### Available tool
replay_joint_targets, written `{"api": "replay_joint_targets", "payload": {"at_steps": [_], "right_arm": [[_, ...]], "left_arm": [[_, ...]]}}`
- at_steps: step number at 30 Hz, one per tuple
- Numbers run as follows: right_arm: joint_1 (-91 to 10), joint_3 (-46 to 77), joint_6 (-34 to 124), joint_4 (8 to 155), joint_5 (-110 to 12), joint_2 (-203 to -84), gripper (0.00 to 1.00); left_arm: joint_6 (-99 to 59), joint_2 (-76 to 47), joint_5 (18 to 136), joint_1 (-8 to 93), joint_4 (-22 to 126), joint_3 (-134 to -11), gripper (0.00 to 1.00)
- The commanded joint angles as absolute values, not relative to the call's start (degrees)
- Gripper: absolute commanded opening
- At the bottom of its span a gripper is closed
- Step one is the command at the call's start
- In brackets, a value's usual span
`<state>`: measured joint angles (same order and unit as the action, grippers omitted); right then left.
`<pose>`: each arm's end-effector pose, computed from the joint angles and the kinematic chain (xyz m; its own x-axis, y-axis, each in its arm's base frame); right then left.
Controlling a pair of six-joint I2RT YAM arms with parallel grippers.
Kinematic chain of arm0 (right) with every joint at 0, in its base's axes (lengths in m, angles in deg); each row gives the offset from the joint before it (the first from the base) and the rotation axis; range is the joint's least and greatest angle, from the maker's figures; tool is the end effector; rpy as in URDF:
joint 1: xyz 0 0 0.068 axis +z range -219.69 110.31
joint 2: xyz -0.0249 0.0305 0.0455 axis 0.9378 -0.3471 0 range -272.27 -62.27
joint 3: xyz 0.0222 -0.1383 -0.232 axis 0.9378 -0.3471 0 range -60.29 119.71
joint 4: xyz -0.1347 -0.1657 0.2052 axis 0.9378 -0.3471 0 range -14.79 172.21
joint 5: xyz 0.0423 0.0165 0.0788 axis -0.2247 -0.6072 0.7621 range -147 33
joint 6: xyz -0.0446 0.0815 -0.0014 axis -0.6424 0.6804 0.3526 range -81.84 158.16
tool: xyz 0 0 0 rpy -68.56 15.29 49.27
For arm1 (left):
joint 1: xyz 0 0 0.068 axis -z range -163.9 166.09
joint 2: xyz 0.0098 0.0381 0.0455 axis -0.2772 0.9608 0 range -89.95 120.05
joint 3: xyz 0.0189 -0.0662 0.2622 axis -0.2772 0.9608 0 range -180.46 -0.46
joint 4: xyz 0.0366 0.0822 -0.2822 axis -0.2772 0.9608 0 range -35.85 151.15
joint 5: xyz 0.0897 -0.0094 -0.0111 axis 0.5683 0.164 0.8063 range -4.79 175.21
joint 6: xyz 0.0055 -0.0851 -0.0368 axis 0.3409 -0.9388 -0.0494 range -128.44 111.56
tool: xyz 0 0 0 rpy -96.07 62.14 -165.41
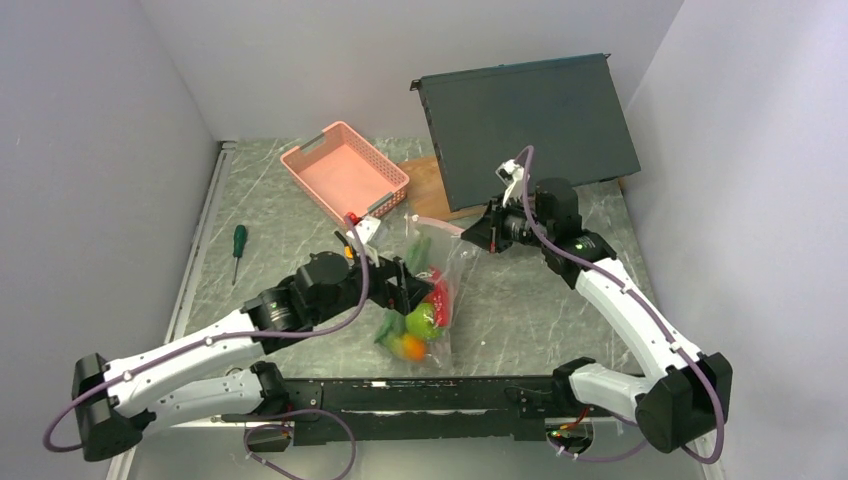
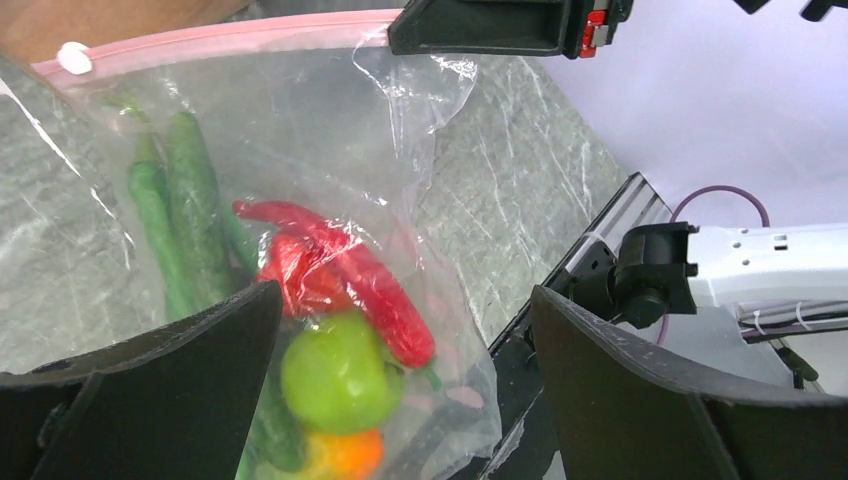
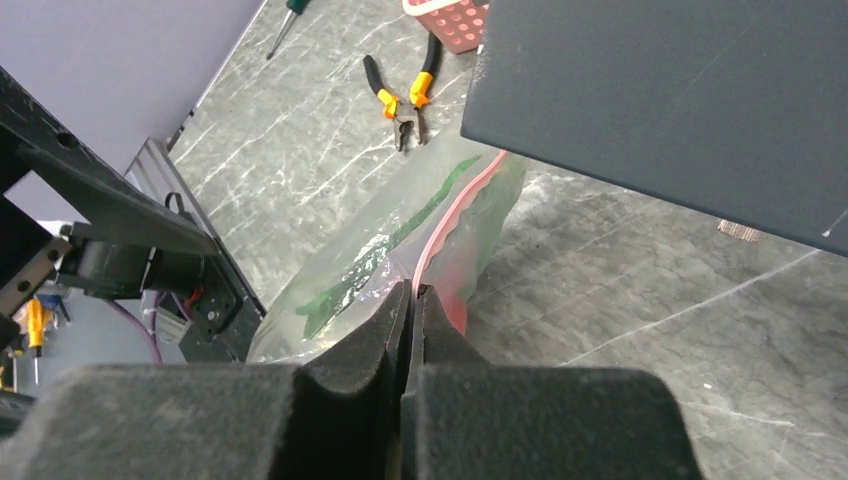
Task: Open the zip-top bag and remove the fake food
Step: Unzip the zipper food storage bag at the center of the board.
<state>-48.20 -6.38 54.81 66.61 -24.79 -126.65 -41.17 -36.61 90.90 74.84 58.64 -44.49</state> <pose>0.2857 0.1604 0.2940 -0.6082 0.0211 -0.7935 -0.6066 0.6324 0.4818 0.1647 -0.2554 0.2999 -0.5371 -0.1520 -0.8297 0.6066 0.6139 -0.5052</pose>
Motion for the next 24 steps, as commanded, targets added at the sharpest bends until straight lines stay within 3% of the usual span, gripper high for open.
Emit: {"api": "replay_joint_targets", "payload": {"at_steps": [1,14,24], "right_arm": [[-49.6,-6.3,49.7,67.8,-20.4,-123.6,0.00],[-56.4,-6.6,36.4,64.0,-2.5,-120.9,0.00],[-59.1,-2.6,22.1,55.3,5.2,-120.9,0.00]], "left_arm": [[-35.9,-42.5,90.2,74.9,59.2,-42.8,1.00],[-31.1,-60.3,97.7,73.2,70.5,-38.0,1.00],[-29.0,-67.1,102.0,72.8,64.4,-29.5,1.00]]}}
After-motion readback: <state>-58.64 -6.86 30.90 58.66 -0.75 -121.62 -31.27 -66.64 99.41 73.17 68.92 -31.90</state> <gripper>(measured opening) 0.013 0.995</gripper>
